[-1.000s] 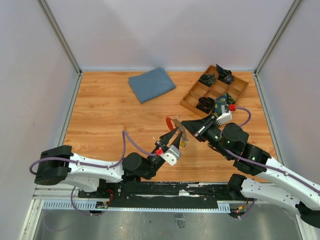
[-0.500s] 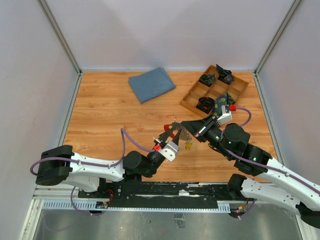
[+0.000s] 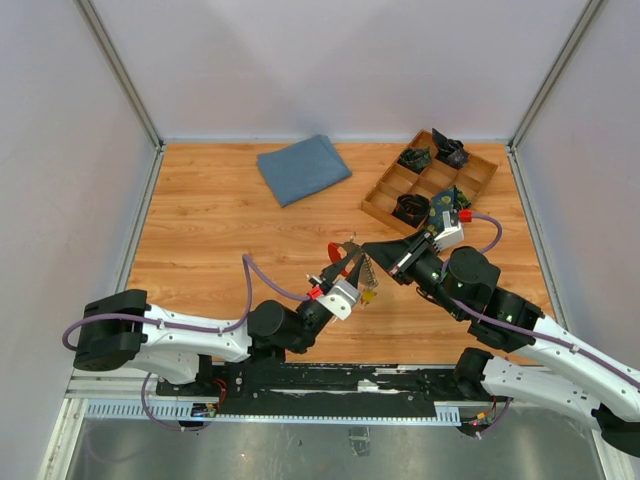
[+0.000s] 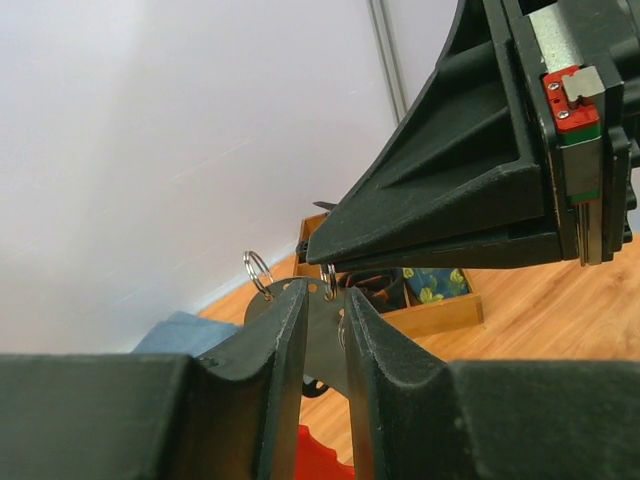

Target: Put the keys on the keyring

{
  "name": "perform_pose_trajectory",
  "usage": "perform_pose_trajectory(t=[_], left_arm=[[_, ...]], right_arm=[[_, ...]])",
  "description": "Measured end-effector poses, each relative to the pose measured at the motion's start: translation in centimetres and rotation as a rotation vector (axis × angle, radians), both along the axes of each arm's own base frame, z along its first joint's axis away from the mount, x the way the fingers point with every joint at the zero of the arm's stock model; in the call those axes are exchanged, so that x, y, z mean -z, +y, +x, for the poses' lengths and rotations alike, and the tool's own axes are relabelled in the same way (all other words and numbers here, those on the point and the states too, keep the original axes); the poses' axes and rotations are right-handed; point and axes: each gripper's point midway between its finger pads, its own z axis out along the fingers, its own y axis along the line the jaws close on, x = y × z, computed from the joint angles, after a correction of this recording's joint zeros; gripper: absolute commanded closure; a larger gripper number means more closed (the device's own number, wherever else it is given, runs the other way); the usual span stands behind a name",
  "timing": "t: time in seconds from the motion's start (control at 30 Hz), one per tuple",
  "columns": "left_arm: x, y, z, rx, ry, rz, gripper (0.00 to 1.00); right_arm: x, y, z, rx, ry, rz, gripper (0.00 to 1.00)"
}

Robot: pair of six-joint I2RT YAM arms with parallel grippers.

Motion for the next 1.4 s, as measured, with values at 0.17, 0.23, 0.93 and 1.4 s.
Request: perform_pose_trajectory(t=[0.17,0.23,0.93,1.4], left_arm=[[0.1,0.0,0.3,-0.003,0.006,-0.006,0.74],[-0.1,0.0,0.4,-0.004,0.009,-0.014,0.74],[0.2,-0.4,1.0,0.004,0.036,-0.039,0.99],[0.0,2.0,3.5,0.004,0.144,-0.051,0.99]], right_arm=[[0.0,0.1,-0.1,-0.006,0.003,0.003,0.99],[0.0,0.1,-0.2,-0.010,0.004,0.004,0.99],[0.0,0.3,-0.2,-0.015,0.013,0.019,0.99],[-1.5,-1.1,-1.1,-0.027,-0.069,0.017,0.67]])
